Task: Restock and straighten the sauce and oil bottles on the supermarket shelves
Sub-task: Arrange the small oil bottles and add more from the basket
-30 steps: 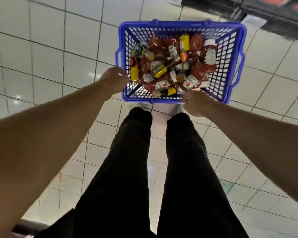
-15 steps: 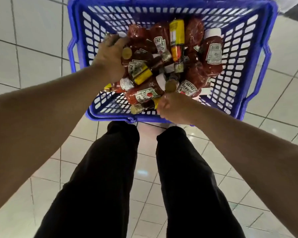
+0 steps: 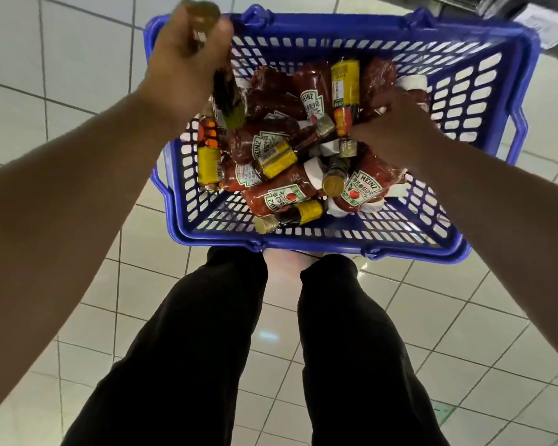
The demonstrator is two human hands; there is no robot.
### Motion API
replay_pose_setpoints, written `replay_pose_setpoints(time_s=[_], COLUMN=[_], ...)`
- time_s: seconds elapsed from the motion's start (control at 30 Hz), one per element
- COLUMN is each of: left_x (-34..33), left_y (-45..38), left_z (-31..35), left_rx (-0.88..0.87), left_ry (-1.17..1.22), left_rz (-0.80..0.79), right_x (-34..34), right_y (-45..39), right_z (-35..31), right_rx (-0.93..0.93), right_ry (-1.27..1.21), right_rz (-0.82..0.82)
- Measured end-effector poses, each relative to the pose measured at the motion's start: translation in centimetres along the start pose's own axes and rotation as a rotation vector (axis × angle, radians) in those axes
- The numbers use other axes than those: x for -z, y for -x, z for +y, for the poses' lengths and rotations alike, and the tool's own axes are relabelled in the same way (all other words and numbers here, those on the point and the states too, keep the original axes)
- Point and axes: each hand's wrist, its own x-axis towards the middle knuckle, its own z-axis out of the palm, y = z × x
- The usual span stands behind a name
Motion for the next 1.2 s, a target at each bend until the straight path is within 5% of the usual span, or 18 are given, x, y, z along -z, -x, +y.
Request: replay_pose_setpoints(time_s=[0.13,0.3,0.77,0.97,1.03,1.13,1.2], left_x=[-1.1,-2.4,-3.6,-3.1,-3.6,-4.9,-6.0], left_y=[0.4,2.2,7.4,8.5,8.7,9.0,9.2], left_z=[1.1,-0.1,-1.9,-3.6,-4.2,-4.7,-4.6], left_rx=[0.288,0.618,0.786,0.826,0.858,0.893,0.890], left_ry=[0.454,0.673,0.671,0.126,-0.018,-0.118,-0.123], left_rz=[-0.142,-0.119,-0.187,-0.119,-0.165,-0.239,-0.316], right_x=[-3.4,-4.3,-1.2,-1.0,-0.9,-1.5,-2.0], right_y=[-0.8,-0.5,1.1,3.0,2.9,2.0,1.6], right_z=[-0.2,0.5,3.6,8.3,9.4,9.5,8.8], right_rx=[0.075,0.054,0.089,0.010,-0.020,-0.027,-0.019], right_ry=[0.114,0.155,0.046,0.342,0.242,-0.073,-0.070], right_rz=[0.064,0.193,0.117,0.074,0.004,0.099,0.130])
